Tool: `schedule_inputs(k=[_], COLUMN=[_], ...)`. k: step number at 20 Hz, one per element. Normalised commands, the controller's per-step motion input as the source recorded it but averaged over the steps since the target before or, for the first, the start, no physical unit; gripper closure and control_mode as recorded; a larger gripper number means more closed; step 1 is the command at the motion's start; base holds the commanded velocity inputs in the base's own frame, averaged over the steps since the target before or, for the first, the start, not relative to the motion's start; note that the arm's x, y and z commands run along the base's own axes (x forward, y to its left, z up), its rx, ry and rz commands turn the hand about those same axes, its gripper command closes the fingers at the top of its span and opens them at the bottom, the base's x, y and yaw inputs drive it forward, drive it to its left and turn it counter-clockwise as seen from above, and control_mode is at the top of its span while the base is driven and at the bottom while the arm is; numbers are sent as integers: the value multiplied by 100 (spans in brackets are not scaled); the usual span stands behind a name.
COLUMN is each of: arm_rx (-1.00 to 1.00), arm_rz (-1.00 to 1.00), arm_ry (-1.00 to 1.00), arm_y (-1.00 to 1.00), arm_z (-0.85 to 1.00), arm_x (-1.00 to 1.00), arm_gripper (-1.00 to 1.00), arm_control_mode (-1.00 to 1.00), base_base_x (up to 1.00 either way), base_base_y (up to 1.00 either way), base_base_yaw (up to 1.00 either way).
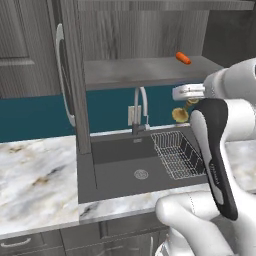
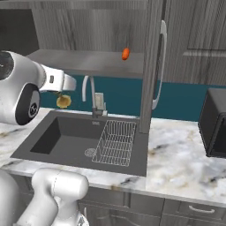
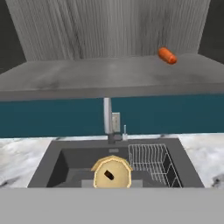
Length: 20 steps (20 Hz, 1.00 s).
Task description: Pick the candle and candle from the dining table and place them in the open cabinet. Close the cabinet after placing the objects.
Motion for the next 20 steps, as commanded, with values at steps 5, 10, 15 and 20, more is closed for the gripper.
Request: schedule_inputs(k=[5,10,15,20], arm_rx=[0,0,0,-1], arm_rz=[0,0,0,0], arm_ry=[-18,-13,-13,-5], arm_y=[0,0,4,3], arm_z=[74,65,37,7], arm_x=[0,20,66,61], arm_gripper=[100,100,100,100], arm_control_mode=[-100,-100,-100,-100], base_base_x=[0,0,0,0], base_base_y=[0,0,0,0], base_base_yaw=[0,0,0,0])
